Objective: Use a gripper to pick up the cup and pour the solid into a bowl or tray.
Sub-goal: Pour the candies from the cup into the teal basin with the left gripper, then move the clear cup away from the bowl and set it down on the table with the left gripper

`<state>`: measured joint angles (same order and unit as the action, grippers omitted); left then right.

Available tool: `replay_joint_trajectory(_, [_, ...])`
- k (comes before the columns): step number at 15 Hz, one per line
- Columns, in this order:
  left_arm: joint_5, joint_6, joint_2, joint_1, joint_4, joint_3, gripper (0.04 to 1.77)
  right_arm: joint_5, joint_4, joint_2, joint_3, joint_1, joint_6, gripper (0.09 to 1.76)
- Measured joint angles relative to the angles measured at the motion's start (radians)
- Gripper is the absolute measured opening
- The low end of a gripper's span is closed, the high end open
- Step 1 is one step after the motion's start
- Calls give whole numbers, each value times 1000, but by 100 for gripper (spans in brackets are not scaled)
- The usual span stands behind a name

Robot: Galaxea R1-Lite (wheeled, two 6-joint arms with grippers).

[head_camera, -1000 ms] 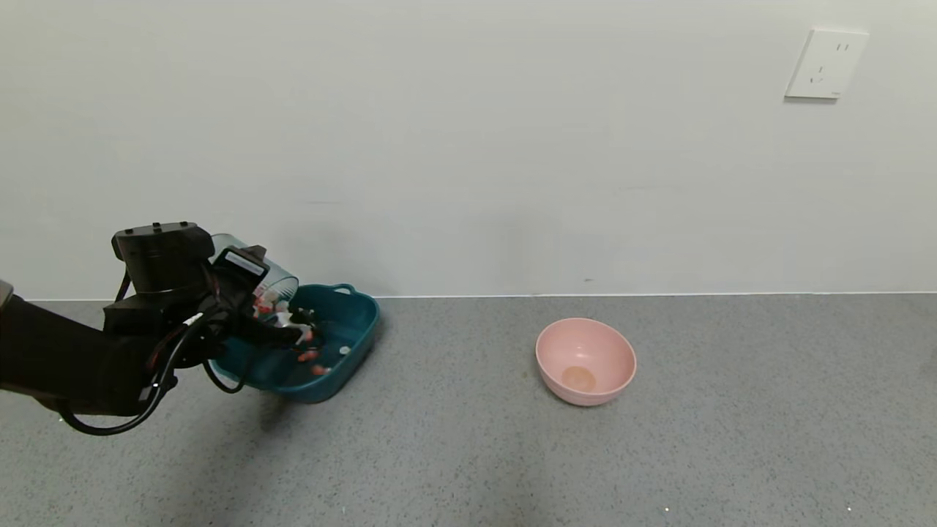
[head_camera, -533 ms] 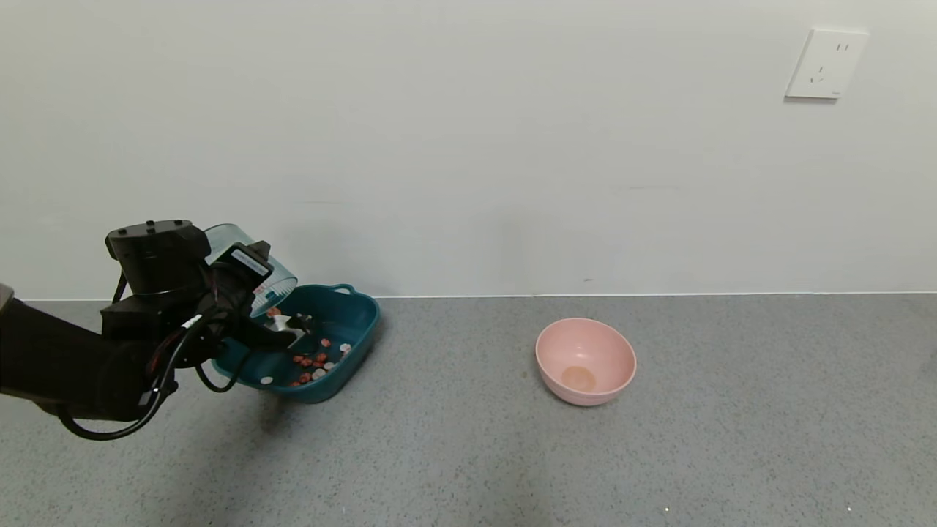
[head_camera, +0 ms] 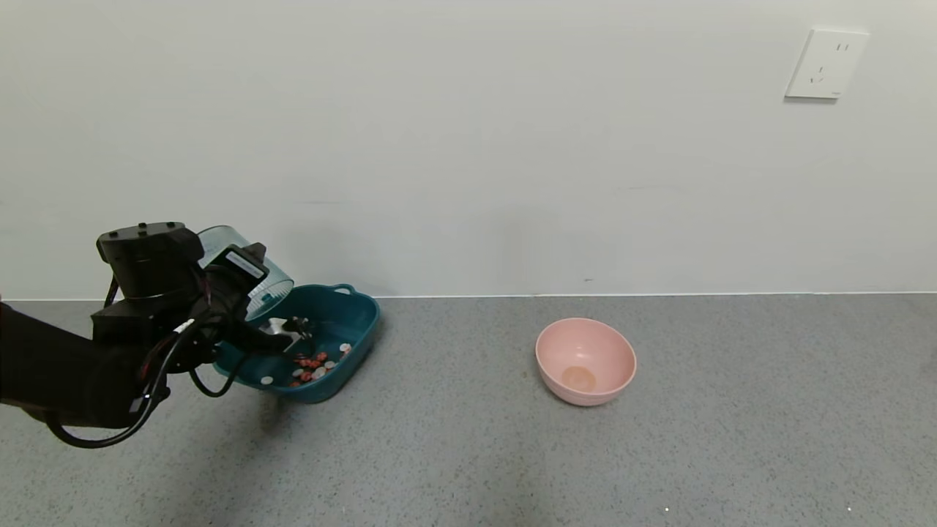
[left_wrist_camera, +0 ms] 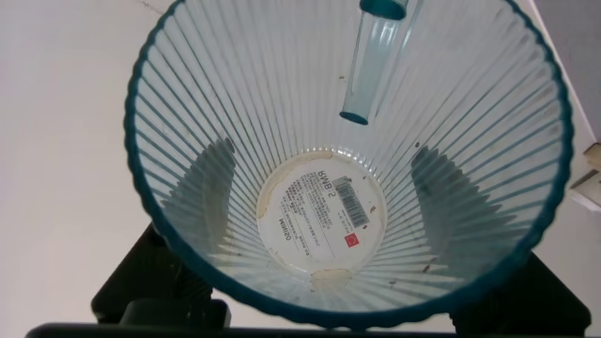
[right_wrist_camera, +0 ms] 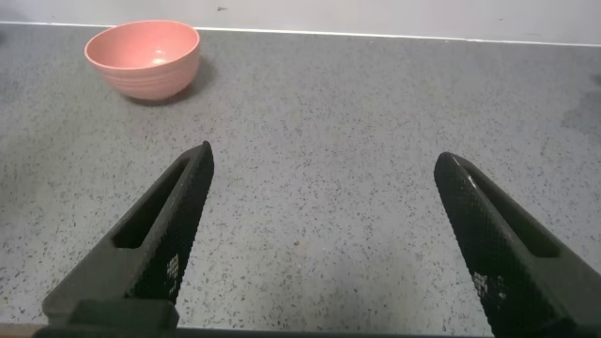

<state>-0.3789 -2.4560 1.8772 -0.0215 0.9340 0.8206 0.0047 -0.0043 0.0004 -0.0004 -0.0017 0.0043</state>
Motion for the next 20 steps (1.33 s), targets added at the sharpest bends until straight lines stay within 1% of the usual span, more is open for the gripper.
replay_joint_trajectory(1, [-1,24,-6,1,-1,-6,129,0,0,0,0,0,0,171])
replay_joint_trajectory(2, [-4,68,-12,1,-3,-13,129,0,0,0,0,0,0,171])
replay_joint_trajectory(4, [-17,201,-29,1,-19,-32,129,0,0,0,0,0,0,171])
replay_joint_trajectory(5, [-20,267,-40,1,-47,-39,129,0,0,0,0,0,0,171])
replay_joint_trajectory(8, [-23,494,-91,-3,-204,-49,129,0,0,0,0,0,0,171])
replay_joint_trajectory(12, [-8,761,-164,-3,-353,-62,129,0,0,0,0,0,0,171])
replay_joint_trajectory(13, [1,826,-176,-3,-379,-63,129,0,0,0,0,0,0,171])
replay_joint_trajectory(14, [25,900,-186,-8,-396,-66,129,0,0,0,0,0,0,171])
replay_joint_trajectory(17, [82,1103,-198,-31,-418,-77,129,0,0,0,0,0,0,171])
replay_joint_trajectory(20, [164,1321,-201,-74,-419,-91,129,0,0,0,0,0,0,171])
